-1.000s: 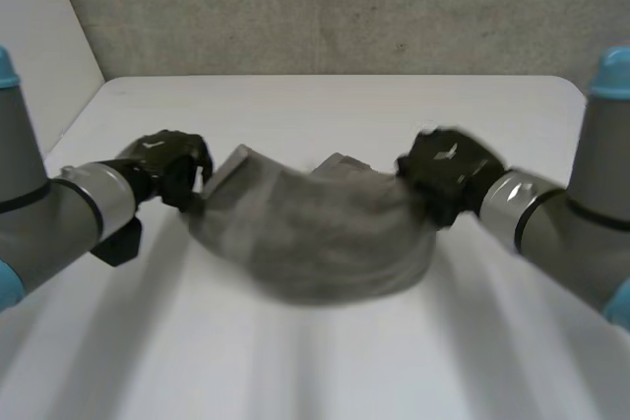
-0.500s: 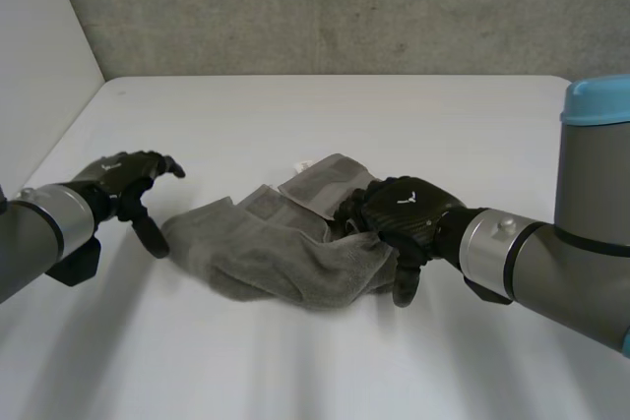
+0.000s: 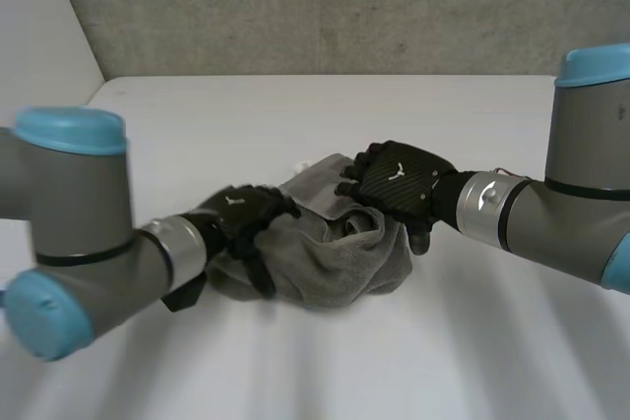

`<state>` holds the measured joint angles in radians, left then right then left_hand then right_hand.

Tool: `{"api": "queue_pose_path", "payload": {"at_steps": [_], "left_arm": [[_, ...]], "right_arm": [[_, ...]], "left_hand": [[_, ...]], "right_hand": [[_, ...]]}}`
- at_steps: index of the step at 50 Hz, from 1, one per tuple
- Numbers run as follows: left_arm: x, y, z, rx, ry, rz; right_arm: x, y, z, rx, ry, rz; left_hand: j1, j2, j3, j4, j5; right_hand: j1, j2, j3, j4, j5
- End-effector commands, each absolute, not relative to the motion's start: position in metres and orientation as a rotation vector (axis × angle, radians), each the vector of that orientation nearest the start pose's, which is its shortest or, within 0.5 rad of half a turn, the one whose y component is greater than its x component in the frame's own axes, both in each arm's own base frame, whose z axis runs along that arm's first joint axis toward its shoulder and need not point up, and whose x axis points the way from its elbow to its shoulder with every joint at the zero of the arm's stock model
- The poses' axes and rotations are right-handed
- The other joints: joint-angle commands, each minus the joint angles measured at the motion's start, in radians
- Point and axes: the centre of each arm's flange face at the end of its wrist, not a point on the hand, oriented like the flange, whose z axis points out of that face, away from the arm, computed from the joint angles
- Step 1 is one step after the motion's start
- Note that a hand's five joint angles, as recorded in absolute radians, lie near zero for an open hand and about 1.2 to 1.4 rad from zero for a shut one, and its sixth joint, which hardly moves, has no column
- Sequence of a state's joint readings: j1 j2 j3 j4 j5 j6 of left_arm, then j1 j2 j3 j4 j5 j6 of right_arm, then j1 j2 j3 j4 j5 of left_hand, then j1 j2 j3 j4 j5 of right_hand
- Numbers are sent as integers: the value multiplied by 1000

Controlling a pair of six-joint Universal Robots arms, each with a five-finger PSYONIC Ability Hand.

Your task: Fold the towel.

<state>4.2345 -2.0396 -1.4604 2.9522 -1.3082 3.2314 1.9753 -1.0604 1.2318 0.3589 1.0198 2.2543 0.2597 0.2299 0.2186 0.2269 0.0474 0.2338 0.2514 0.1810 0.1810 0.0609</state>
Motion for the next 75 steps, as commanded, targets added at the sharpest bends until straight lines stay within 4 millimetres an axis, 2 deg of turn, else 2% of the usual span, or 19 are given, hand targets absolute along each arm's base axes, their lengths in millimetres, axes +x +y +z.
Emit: {"api": "queue_pose_path", "payload": {"at_steps": [1,8,10,15,22,27,30,32,34,37,40,45,46,54,57,59,65,73,75], "left_arm": [[-299,-243,130,1051,2944,-1471],[-294,-249,117,1041,2904,-1416],[-291,-250,121,1022,2888,-1426],[-289,-251,137,997,2857,-1487],[-289,-258,170,990,2782,-1643],[-297,-278,190,1012,2651,-1776],[-300,-302,208,935,2537,-1882],[-300,-312,220,869,2477,-1937],[-300,-330,253,712,2323,-2132],[-303,-331,293,614,2124,-2404],[-299,-318,329,540,1911,-2637],[-290,-293,349,538,1706,-2822],[-290,-293,349,539,1705,-2822],[-281,-273,275,766,2005,-2591],[-274,-265,240,808,2163,-2433],[-270,-258,212,840,2279,-2303],[-268,-255,183,861,2401,-2164],[-269,-258,173,862,2441,-2113],[-271,-259,173,863,2443,-2116]], "right_arm": [[305,-251,199,-1791,1721,-1457],[305,-249,194,-1829,1682,-1440],[303,-251,195,-1902,1647,-1476],[296,-251,194,-2021,1618,-1471],[294,-245,198,-2103,1590,-1369],[310,-272,214,-2039,1570,-1579],[321,-310,243,-1841,1616,-1914],[320,-345,294,-1445,1655,-2322],[317,-353,320,-1236,1622,-2478],[310,-344,368,-982,1457,-2636],[303,-323,389,-929,1346,-2640],[297,-295,376,-1032,1335,-2512],[297,-294,376,-1032,1335,-2512],[289,-245,247,-1316,1751,-1872],[287,-231,231,-1383,1788,-1773],[281,-207,208,-1515,1819,-1626],[275,-197,202,-1600,1828,-1587],[275,-205,246,-1470,1773,-1771],[277,-209,254,-1426,1778,-1801]], "left_hand": [[-85,-55,-44,-52,-47],[168,198,-44,-52,206],[536,566,-44,-52,574],[851,881,-44,-52,889],[879,908,-44,-52,916],[879,908,-44,-52,916],[920,950,-44,-52,957],[999,1029,-44,-52,1037],[1011,1041,-44,-52,1049],[1008,1038,-44,-52,1046],[996,1026,-44,-52,1034],[996,1026,-44,-52,1034],[996,1026,-44,-52,1034],[967,997,-44,-52,1004],[697,726,-44,-52,734],[10,40,-44,-52,48],[-85,-55,-44,-52,-47],[-85,-55,-44,-52,-47],[-85,-55,-44,-52,-47]], "right_hand": [[-5,-23,-6,-7,-7],[538,521,-6,-7,537],[1067,1050,-6,-7,1066],[1162,1145,-6,-7,1161],[1162,1145,-6,-7,1161],[1162,1145,-6,-7,1161],[1162,1145,-6,-7,1161],[1162,1145,-6,-7,1161],[1162,1145,-6,-7,1161],[1129,1111,-6,-7,1127],[1128,1111,-6,-7,1127],[1128,1111,-6,-7,1127],[1128,1111,-6,-7,1127],[1128,1111,-6,-7,1127],[1119,1102,-6,-7,1118],[1117,1099,-6,-7,1115],[1117,1099,-6,-7,1115],[1020,1002,-6,-7,1018],[-22,-40,-6,-7,-24]]}}
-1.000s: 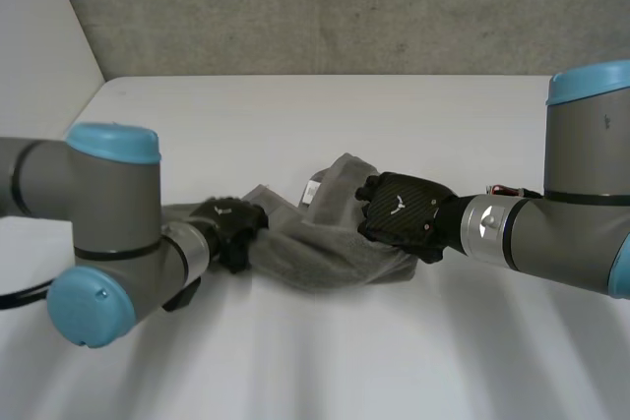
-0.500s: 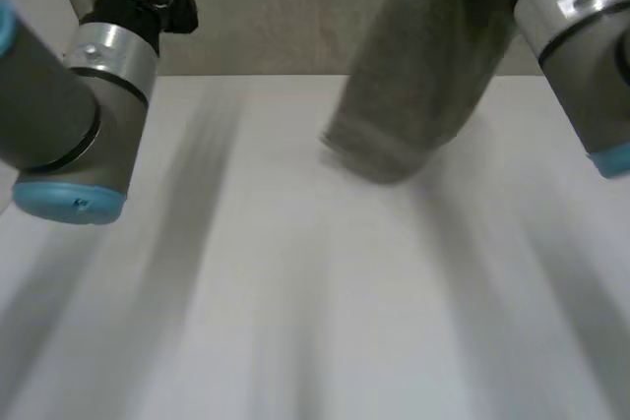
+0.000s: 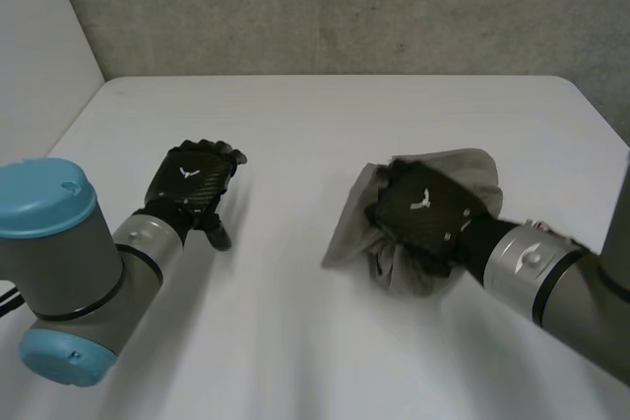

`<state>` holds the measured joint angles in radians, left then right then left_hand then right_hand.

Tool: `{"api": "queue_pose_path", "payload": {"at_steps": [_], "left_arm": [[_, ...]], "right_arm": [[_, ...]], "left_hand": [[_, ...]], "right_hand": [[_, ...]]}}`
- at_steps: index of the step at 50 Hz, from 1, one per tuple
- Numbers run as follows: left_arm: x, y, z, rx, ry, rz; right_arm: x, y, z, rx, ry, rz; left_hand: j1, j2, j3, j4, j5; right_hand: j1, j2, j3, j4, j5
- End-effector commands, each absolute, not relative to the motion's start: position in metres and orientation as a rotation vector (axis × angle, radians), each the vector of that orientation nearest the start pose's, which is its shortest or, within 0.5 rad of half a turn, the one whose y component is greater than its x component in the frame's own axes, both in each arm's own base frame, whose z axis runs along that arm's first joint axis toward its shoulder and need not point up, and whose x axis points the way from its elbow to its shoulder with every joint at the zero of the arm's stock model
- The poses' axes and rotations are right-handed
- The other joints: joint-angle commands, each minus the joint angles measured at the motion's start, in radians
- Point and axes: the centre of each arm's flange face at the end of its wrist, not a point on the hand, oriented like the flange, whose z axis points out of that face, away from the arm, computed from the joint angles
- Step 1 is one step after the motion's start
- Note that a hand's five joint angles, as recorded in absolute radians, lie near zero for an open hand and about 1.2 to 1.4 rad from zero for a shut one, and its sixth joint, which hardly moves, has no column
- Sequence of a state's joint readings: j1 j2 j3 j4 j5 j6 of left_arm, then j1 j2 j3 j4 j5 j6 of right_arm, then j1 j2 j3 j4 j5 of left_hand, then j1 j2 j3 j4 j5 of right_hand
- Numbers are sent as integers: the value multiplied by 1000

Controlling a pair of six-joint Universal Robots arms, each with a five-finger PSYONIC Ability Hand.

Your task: Fold the towel.

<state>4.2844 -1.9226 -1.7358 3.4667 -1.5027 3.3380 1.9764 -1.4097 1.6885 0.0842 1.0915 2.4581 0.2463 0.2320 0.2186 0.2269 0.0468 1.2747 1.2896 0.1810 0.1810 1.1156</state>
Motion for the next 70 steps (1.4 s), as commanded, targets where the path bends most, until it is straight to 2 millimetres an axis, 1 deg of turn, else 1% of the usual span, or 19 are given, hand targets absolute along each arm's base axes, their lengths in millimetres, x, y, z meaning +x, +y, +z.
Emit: {"api": "queue_pose_path", "payload": {"at_steps": [1,10,18,21,23,28,36,43,48,50,51,53,54,56,57,59,63,68,70], "left_arm": [[-271,-259,173,863,2443,-2116],[-279,-253,177,876,2460,-2149],[-306,-235,194,957,2486,-2228],[-314,-230,198,1003,2501,-2214],[-320,-227,196,1042,2518,-2200],[-342,-210,176,1244,2610,-2084],[-352,-208,145,1313,2689,-1942],[-363,-205,133,1360,2696,-1922],[-371,-210,133,1350,2690,-1959],[-379,-208,135,1372,2679,-1986],[-379,-208,135,1372,2679,-1987],[-387,-203,136,1393,2681,-2007],[-387,-203,136,1393,2681,-2007],[-389,-201,138,1388,2696,-2017],[-389,-201,139,1360,2726,-2024],[-387,-204,143,1273,2807,-2026],[-381,-205,148,1193,2862,-2026],[-345,-227,168,999,2848,-2041],[-314,-241,184,857,2820,-2066]], "right_arm": [[278,-211,254,-1424,1785,-1806],[277,-224,254,-1381,1844,-1838],[270,-234,252,-1235,1914,-1836],[252,-251,246,-1163,2005,-1837],[234,-269,230,-1087,2114,-1793],[223,-283,212,-1019,2201,-1724],[214,-298,177,-979,2324,-1564],[219,-295,148,-975,2389,-1359],[228,-297,141,-889,2369,-1291],[230,-298,141,-868,2357,-1286],[230,-299,141,-868,2357,-1286],[235,-303,147,-846,2320,-1305],[235,-303,147,-846,2320,-1305],[251,-303,159,-868,2249,-1349],[251,-303,159,-868,2248,-1349],[271,-303,175,-878,2161,-1402],[288,-308,192,-867,2070,-1463],[342,-305,200,-887,1894,-1508],[356,-302,201,-906,1858,-1511]], "left_hand": [[-72,-57,-44,-52,-47],[-72,-57,-44,-52,-47],[-72,-57,-44,-52,-47],[-72,-57,-44,-52,-47],[-72,-57,-44,-52,-47],[-72,-57,-44,-52,-47],[-72,-57,-44,-52,-47],[-71,-57,-44,-52,-46],[76,90,-44,-52,101],[350,364,-44,-52,375],[352,366,-44,-52,377],[860,875,-44,-52,885],[863,877,-44,-52,888],[974,988,-44,-52,999],[1148,1162,-44,-52,1173],[1150,1164,-44,-52,1175],[1150,1164,-44,-52,1175],[1150,1164,-44,-52,1175],[1150,1164,-44,-52,1175]], "right_hand": [[-1100,-1115,-6,-7,-1116],[-1100,-1115,-6,-7,-1116],[-1100,-1115,-6,-7,-1116],[-1100,-1115,-6,-7,-1116],[-1100,-1115,-6,-7,-1116],[-1100,-1115,-6,-7,-1116],[-1100,-1115,-6,-7,-1116],[-1100,-1115,-6,-7,-1116],[-1100,-1115,-6,-7,-1116],[-1056,-1071,-6,-7,-1071],[-1055,-1070,-6,-7,-1070],[-590,-605,-6,-7,-606],[-588,-603,-6,-7,-603],[-85,-100,-6,-7,-101],[-83,-98,-6,-7,-98],[121,106,-6,-7,106],[122,107,-6,-7,106],[122,107,-6,-7,106],[122,107,-6,-7,106]]}}
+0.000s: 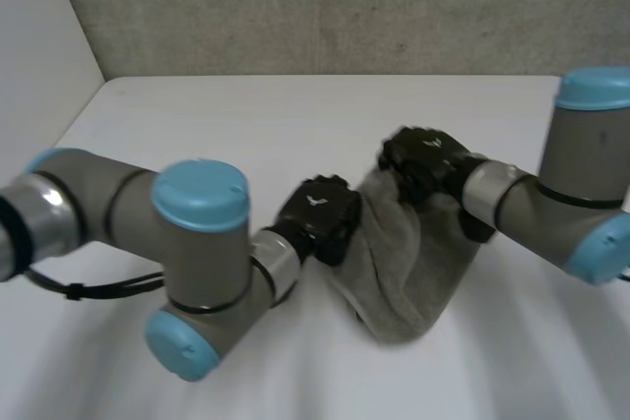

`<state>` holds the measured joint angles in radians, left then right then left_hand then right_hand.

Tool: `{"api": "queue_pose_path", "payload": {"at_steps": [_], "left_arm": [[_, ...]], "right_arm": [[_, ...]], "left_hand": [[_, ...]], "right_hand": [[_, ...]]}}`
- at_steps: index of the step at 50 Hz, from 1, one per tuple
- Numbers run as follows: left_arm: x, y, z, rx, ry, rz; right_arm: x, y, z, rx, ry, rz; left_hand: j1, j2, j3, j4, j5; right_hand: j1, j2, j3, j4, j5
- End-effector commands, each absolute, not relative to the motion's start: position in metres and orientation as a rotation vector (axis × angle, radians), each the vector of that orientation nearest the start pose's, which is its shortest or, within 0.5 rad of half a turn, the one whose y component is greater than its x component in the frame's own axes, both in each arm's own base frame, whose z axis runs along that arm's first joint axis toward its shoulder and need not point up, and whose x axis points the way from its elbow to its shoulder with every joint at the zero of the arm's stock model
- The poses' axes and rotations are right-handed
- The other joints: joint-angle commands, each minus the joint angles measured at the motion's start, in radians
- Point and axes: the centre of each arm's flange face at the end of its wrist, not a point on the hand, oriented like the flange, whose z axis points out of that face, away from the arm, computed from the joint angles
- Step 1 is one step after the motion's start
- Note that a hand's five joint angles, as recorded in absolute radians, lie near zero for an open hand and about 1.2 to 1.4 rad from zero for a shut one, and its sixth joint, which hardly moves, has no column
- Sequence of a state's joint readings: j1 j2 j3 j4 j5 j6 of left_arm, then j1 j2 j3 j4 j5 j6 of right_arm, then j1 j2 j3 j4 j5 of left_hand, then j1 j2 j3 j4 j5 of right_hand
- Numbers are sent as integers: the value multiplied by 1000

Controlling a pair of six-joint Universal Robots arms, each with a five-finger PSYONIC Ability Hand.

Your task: Fold the towel.

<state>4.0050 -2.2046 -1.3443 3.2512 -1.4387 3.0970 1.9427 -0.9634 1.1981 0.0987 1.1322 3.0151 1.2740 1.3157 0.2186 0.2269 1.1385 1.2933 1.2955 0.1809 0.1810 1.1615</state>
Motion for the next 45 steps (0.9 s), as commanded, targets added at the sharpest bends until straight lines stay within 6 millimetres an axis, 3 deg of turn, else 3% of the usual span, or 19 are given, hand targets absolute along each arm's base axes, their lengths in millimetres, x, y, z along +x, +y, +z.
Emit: {"api": "queue_pose_path", "payload": {"at_steps": [1,3,6,8,11,16,23,24,25,26,27,31,34,35,36,37,39,42,45], "left_arm": [[-314,-242,184,-639,-2103,1541],[-288,-248,195,-568,-2137,1594],[-273,-250,200,-529,-2155,1620],[-241,-257,208,-433,-2203,1677],[-215,-260,215,-348,-2235,1726],[-187,-263,226,-251,-2254,1808],[-180,-259,232,-227,-2245,1840],[-182,-258,232,-234,-2243,1835],[-185,-256,232,-245,-2238,1830],[-185,-256,232,-246,-2238,1830],[-190,-253,232,-265,-2228,1820],[-201,-247,231,-311,-2208,1795],[-211,-242,232,-353,-2182,1783],[-217,-240,231,-375,-2173,1768],[-224,-240,228,-399,-2168,1750],[-224,-240,228,-399,-2168,1750],[-237,-239,224,-443,-2155,1714],[-242,-240,223,-459,-2149,1703],[-250,-242,218,-481,-2149,1680]], "right_arm": [[356,-301,201,-907,1857,-1511],[375,-295,203,-934,1805,-1530],[390,-288,207,-948,1772,-1556],[395,-284,211,-955,1754,-1566],[401,-275,216,-970,1722,-1565],[414,-259,225,-996,1649,-1549],[431,-246,230,-1025,1542,-1548],[431,-246,223,-1038,1555,-1529],[428,-246,213,-1057,1591,-1489],[428,-246,213,-1058,1591,-1489],[424,-243,208,-1078,1622,-1443],[414,-239,205,-1119,1680,-1386],[376,-254,217,-1115,1784,-1431],[376,-254,217,-1115,1784,-1431],[353,-268,221,-1083,1844,-1468],[353,-268,221,-1083,1844,-1468],[314,-287,229,-1013,1940,-1521],[288,-296,225,-957,2023,-1523],[279,-298,217,-934,2064,-1503]], "left_hand": [[122,81,-44,-52,83],[122,81,-44,-52,83],[122,81,-44,-52,83],[122,81,-44,-52,83],[122,81,-44,-52,83],[94,52,-44,-52,55],[-139,-180,-44,-52,-178],[-150,-192,-44,-52,-189],[-150,-192,-44,-52,-189],[-150,-192,-44,-52,-189],[-150,-192,-44,-52,-189],[-177,-219,-44,-52,-216],[-247,-289,-44,-52,-286],[-305,-347,-44,-52,-344],[-373,-415,-44,-52,-412],[-374,-415,-44,-52,-412],[-517,-558,-44,-52,-556],[-561,-603,-44,-52,-600],[-611,-653,-44,-52,-650]], "right_hand": [[103,101,-6,-7,60],[103,101,-6,-7,60],[103,101,-6,-7,60],[103,101,-6,-7,60],[103,101,-6,-7,60],[103,101,-6,-7,60],[103,101,-6,-7,60],[-114,-116,-6,-7,-157],[-965,-967,-6,-7,-1008],[-973,-976,-6,-7,-1016],[-1119,-1121,-6,-7,-1162],[-1119,-1121,-6,-7,-1162],[-1119,-1121,-6,-7,-1162],[-1119,-1121,-6,-7,-1162],[-1119,-1121,-6,-7,-1162],[-1119,-1121,-6,-7,-1162],[-1119,-1121,-6,-7,-1162],[-1119,-1121,-6,-7,-1162],[-1119,-1121,-6,-7,-1162]]}}
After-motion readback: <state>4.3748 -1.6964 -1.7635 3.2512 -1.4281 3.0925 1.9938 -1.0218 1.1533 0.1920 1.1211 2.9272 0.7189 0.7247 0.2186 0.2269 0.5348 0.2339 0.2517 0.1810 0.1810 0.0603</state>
